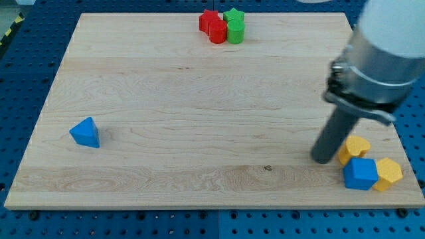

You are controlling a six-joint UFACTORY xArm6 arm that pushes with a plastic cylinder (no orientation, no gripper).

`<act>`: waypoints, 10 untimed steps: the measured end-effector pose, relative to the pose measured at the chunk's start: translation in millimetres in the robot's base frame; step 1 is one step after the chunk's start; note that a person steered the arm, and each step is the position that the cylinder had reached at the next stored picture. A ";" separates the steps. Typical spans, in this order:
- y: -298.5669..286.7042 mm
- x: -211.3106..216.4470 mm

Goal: Move the blue triangle to the center of the board

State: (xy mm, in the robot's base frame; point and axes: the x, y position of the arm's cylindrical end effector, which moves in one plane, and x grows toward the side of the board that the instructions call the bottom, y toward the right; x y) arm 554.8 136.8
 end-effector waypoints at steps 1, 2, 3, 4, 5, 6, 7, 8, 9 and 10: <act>-83.3 1.9; -181.5 5.4; -286.6 5.4; -366.0 2.2; -370.8 -1.8; -374.0 -29.2; -372.3 -42.1; -361.6 -41.1; -346.4 -41.1; -328.8 -41.1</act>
State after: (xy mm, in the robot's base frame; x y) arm 513.7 -192.0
